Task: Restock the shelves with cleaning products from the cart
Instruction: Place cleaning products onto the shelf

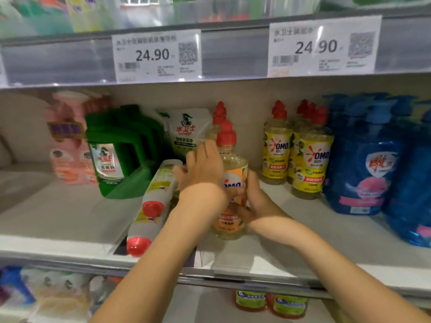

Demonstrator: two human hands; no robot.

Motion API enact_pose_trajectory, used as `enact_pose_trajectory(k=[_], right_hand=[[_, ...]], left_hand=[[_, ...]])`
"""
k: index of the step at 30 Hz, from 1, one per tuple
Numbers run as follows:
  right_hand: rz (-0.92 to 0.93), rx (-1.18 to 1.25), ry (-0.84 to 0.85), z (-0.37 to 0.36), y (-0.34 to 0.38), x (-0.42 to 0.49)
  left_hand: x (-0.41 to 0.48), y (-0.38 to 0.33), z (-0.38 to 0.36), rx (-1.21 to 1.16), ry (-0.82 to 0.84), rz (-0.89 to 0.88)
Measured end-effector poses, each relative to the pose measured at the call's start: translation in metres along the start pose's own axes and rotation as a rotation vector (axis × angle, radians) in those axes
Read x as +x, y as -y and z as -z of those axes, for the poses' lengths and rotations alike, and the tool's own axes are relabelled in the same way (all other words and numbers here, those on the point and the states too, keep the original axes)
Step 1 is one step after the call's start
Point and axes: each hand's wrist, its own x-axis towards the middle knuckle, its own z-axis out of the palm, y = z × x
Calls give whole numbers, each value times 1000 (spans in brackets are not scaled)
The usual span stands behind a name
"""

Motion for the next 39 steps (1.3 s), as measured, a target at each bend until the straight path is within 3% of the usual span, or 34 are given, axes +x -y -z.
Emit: enact_pose_trajectory(k=[6,12,19,27,32,36,39], right_hand=[[-17,-80,-31,-7,-4,32],[-88,-185,-88,-5,-12,61],[-62,-291,-147,-1,-24,77],[-95,-157,-132,-7,-18,80],[-73,-155,-129,4,-5,58],[-10,-172,-268,16,15,29],[38,-72,-316,15,30,-1]], left_hand=[[25,11,-3,-76,23,-39],[55,12,-10,-4,114,-20],[73,7,-17,23,53,18],[75,7,-19,114,19,29],[53,11,-2,-91,166,3],[18,14,19,-338,-99,-26],[-20,19,28,-493,-176,-84]])
